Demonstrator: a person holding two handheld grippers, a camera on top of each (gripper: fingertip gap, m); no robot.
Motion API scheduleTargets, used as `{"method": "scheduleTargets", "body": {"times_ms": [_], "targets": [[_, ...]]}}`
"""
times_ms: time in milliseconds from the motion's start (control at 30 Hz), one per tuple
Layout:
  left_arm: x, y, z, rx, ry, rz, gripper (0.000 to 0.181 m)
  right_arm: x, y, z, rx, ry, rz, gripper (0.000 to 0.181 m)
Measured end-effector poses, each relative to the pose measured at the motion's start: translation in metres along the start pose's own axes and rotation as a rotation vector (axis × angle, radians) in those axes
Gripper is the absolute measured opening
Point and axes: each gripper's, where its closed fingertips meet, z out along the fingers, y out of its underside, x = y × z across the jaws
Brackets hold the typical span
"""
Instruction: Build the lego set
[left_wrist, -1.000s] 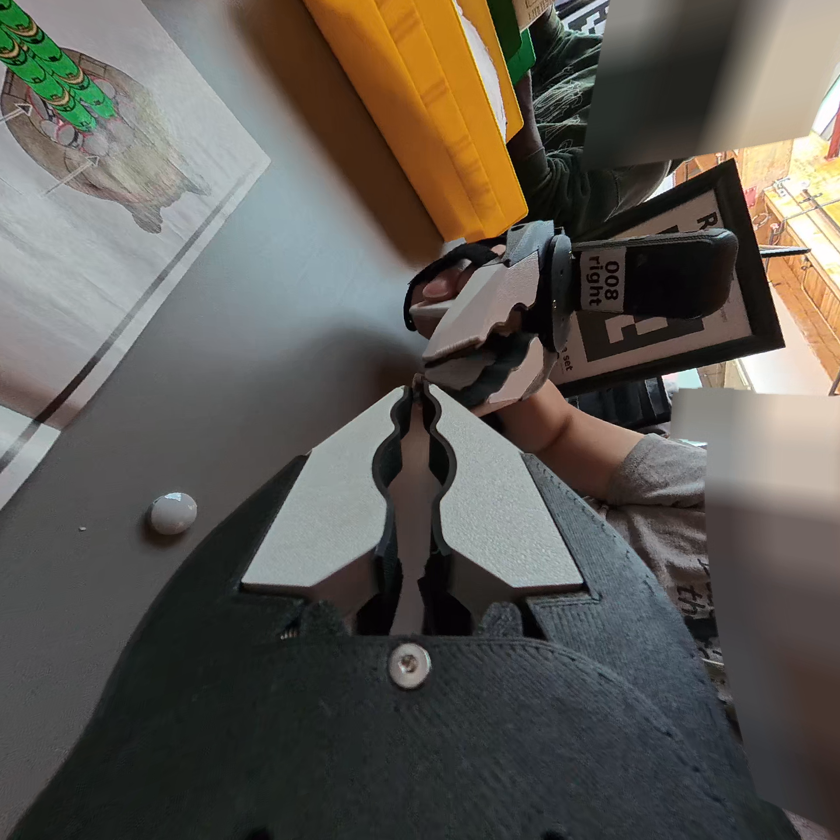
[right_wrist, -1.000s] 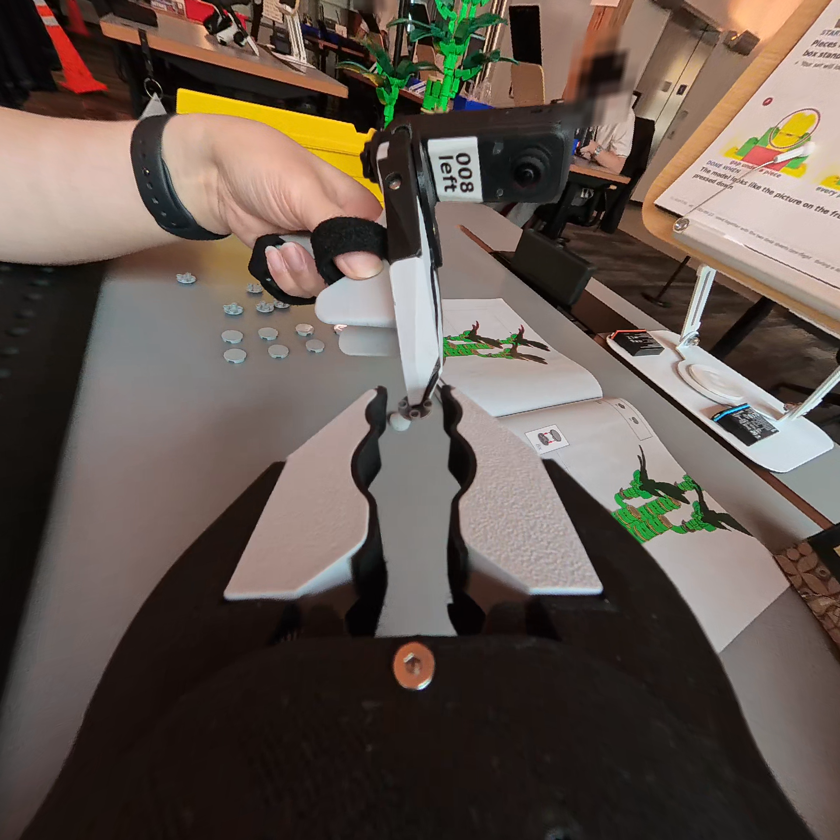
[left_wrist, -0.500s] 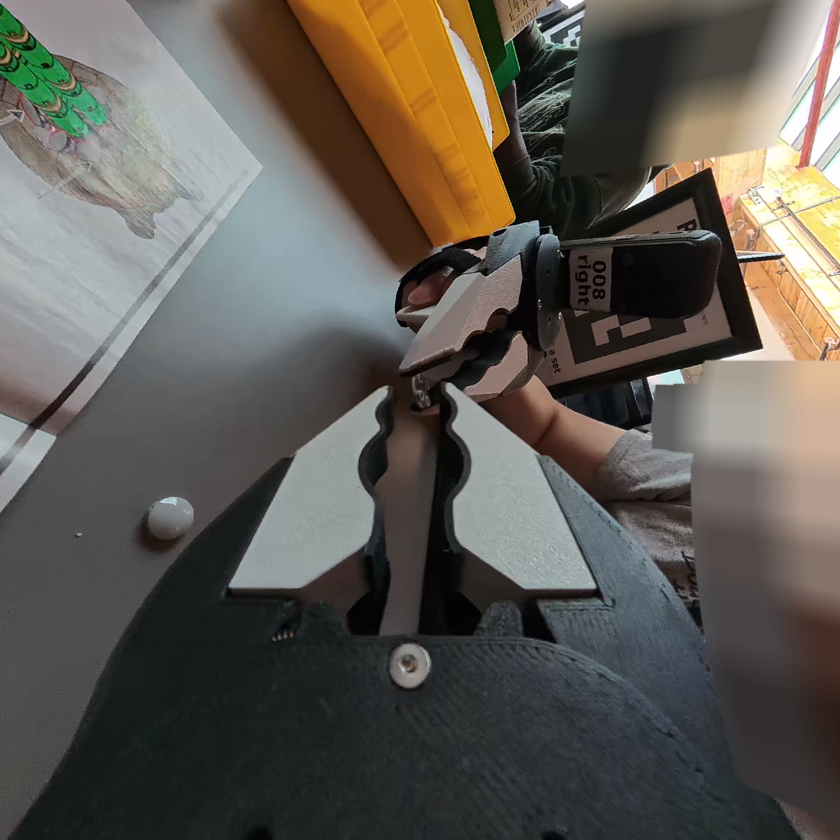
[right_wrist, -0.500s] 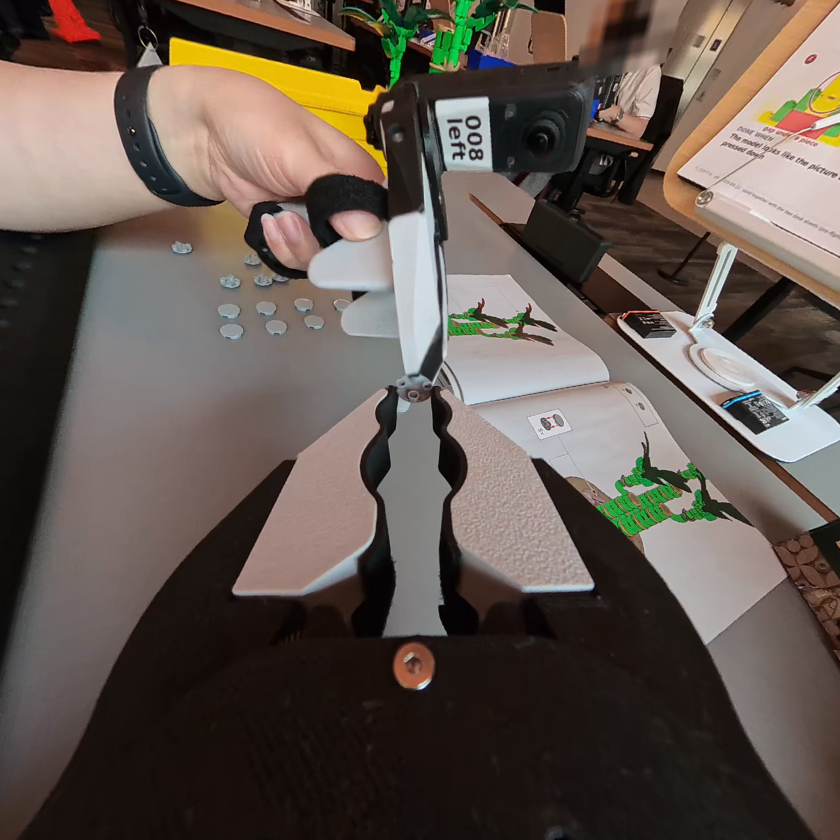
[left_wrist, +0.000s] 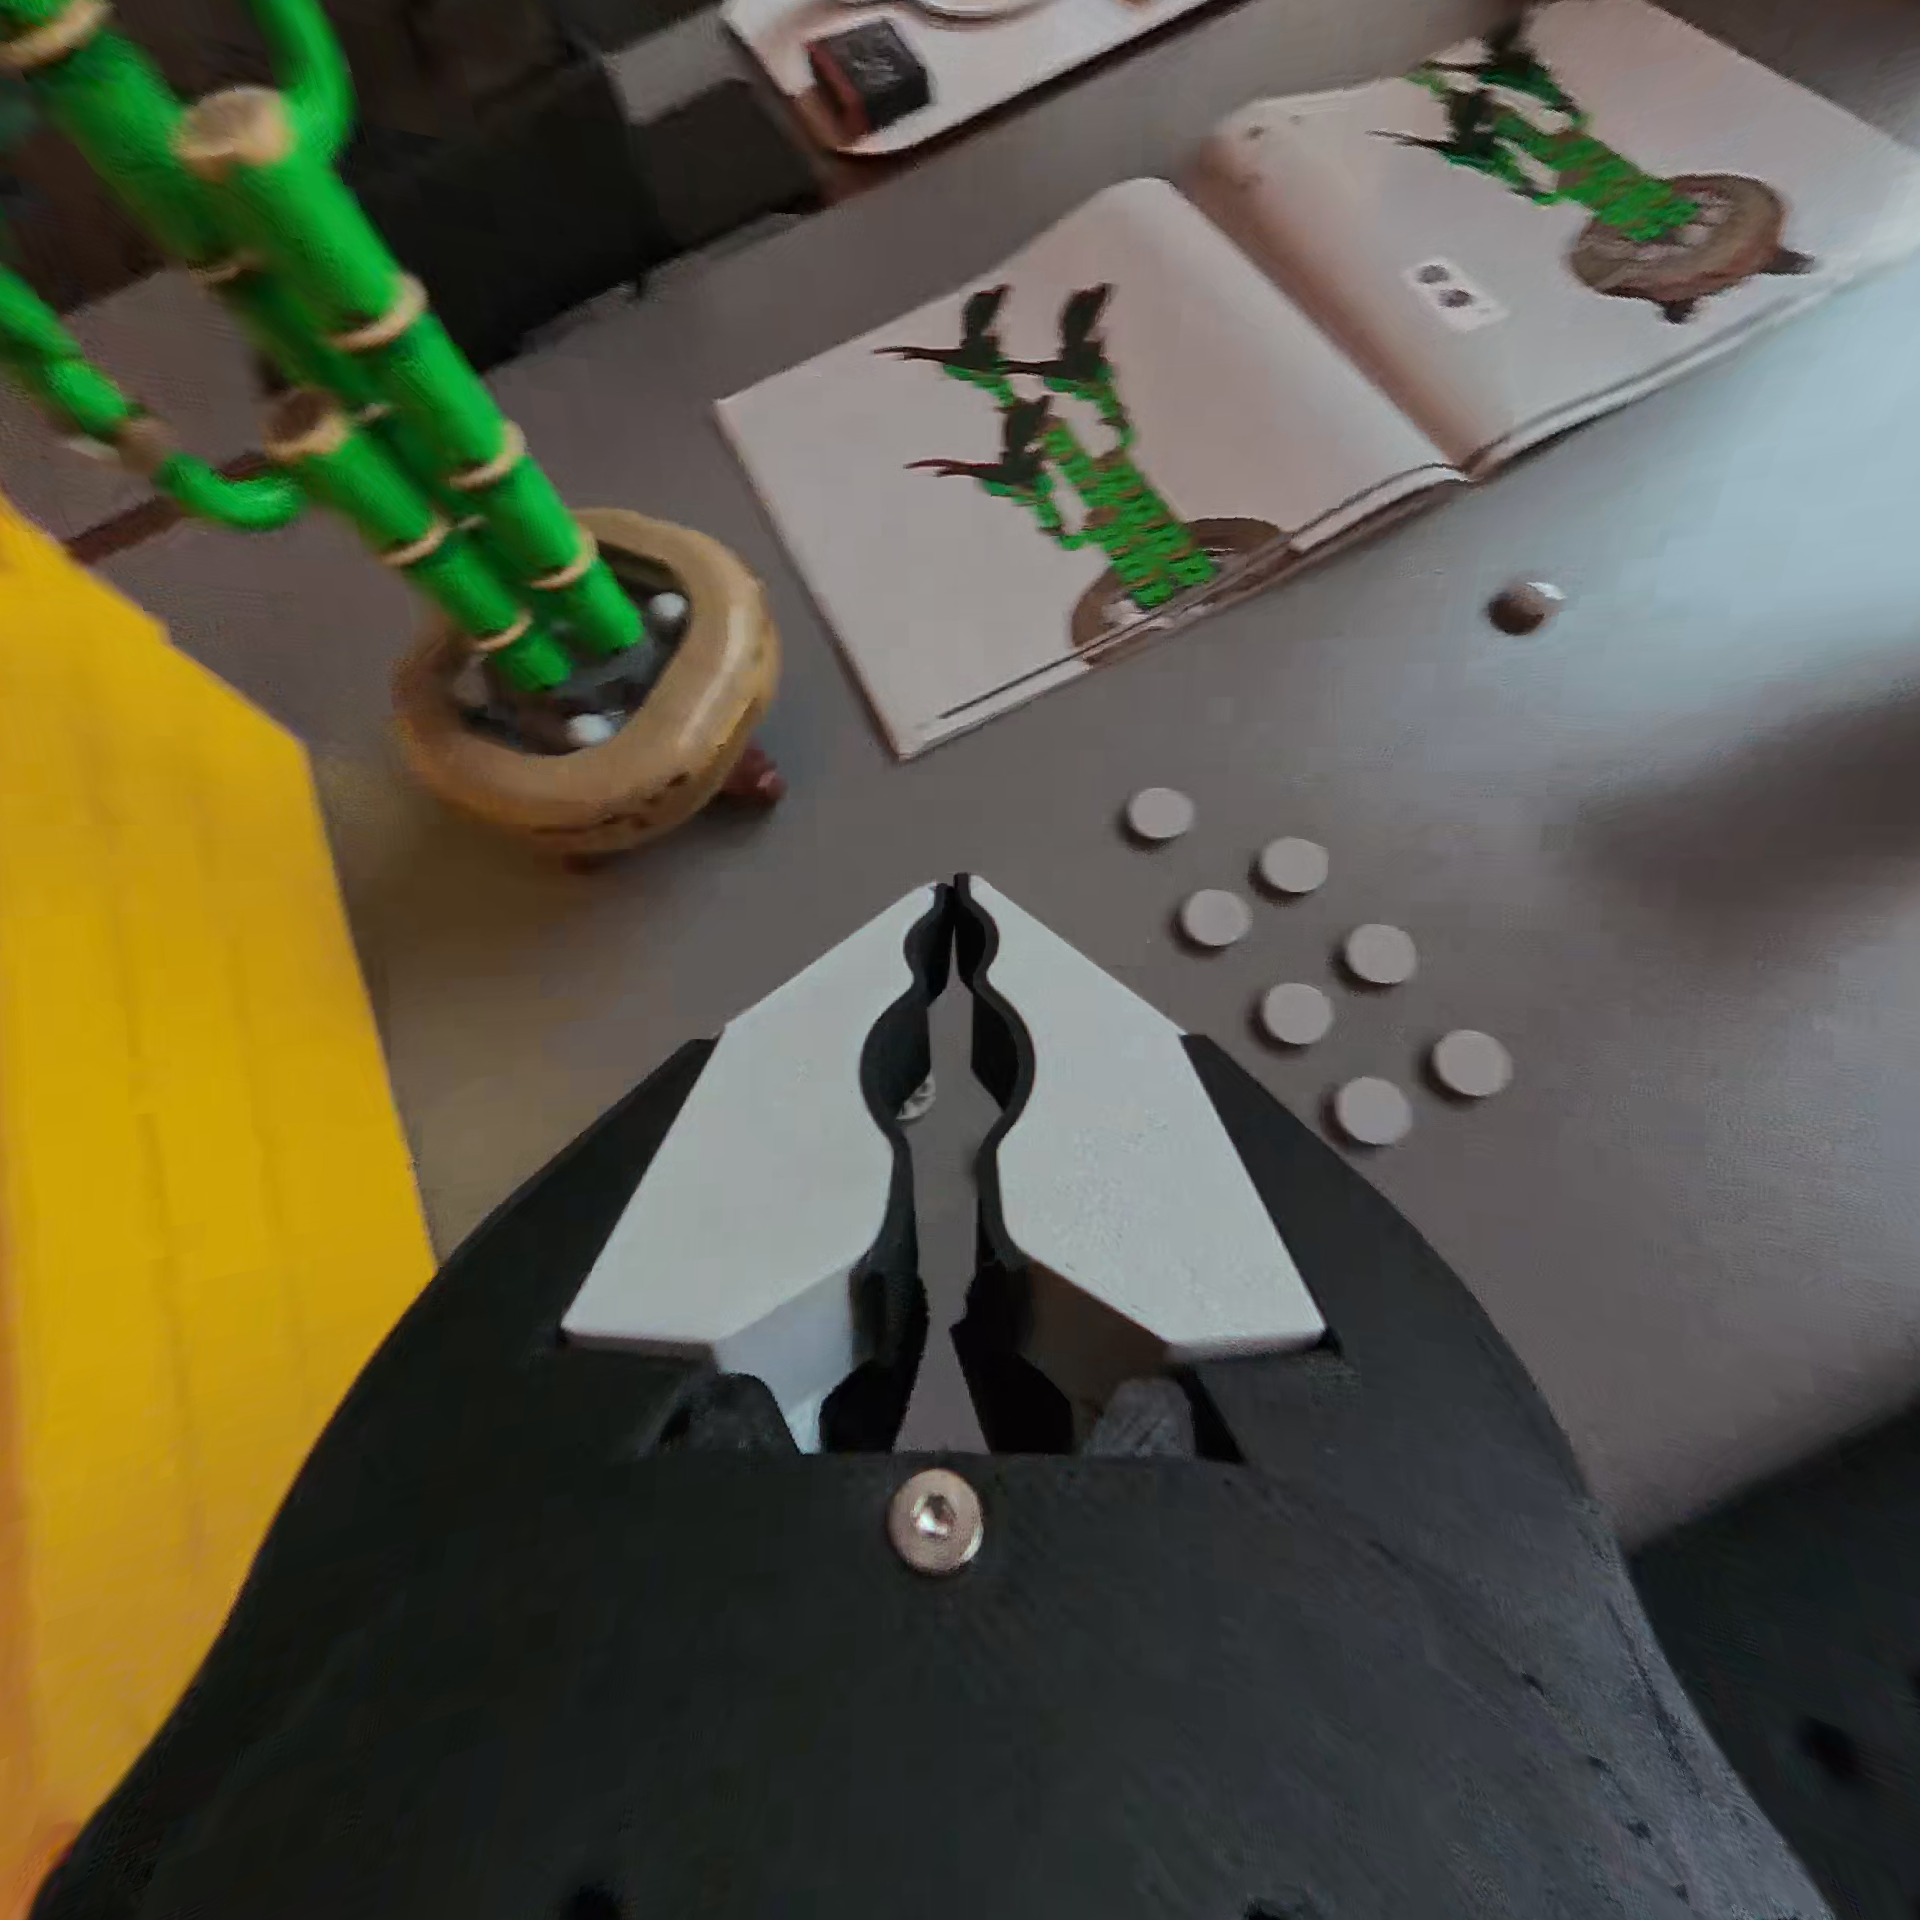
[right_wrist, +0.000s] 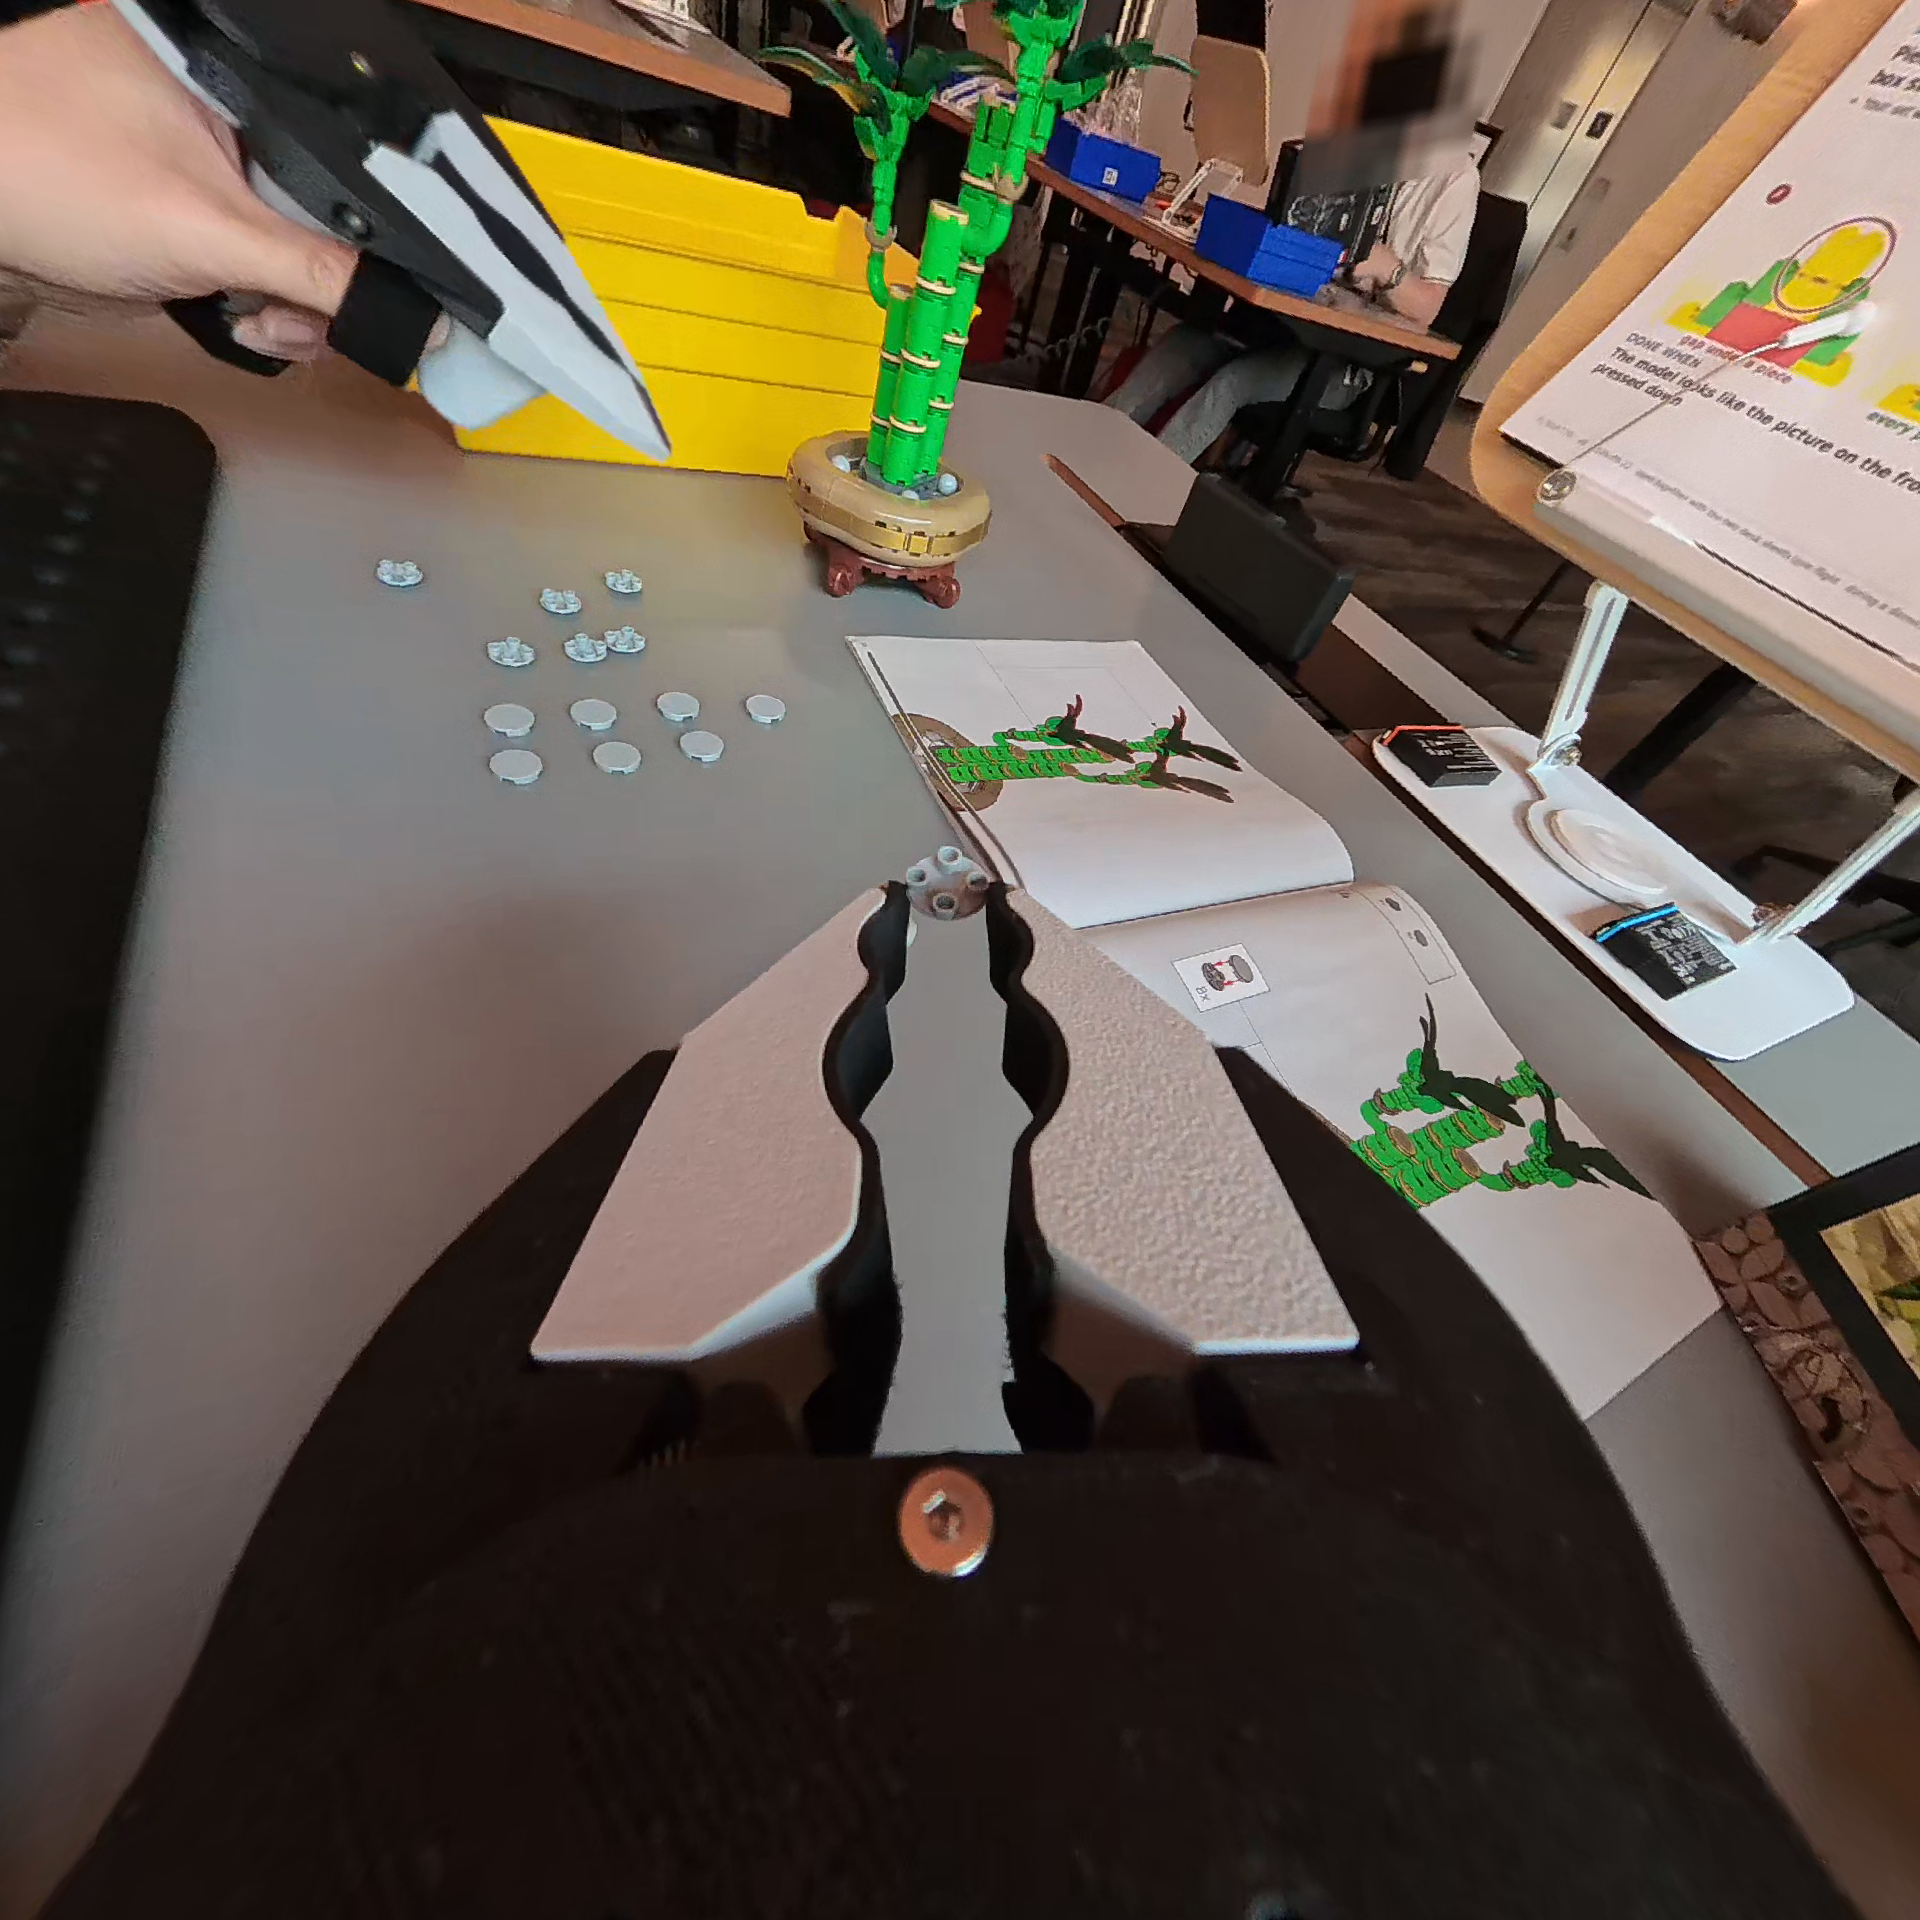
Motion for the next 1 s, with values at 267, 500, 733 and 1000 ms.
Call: {"method": "scheduleTargets", "body": {"times_ms": [267,500,733,1000], "targets": [[-0.073,0.008,0.016,0.059,-0.294,-0.095,0.035,-0.003,-0.001,-0.004,-0.002,0.008,-0.020,0.014],[-0.091,0.007,0.043,0.074,-0.309,-0.213,0.081,-0.001,-0.004,-0.005,0.017,0.001,-0.001,0.014],[-0.102,0.005,0.070,0.061,-0.316,-0.279,0.097,-0.003,-0.003,-0.006,0.003,-0.001,-0.019,0.014],[-0.104,0.003,0.082,0.063,-0.293,-0.298,0.090,-0.003,-0.004,-0.007,0.011,-0.005,-0.013,0.014]]}}
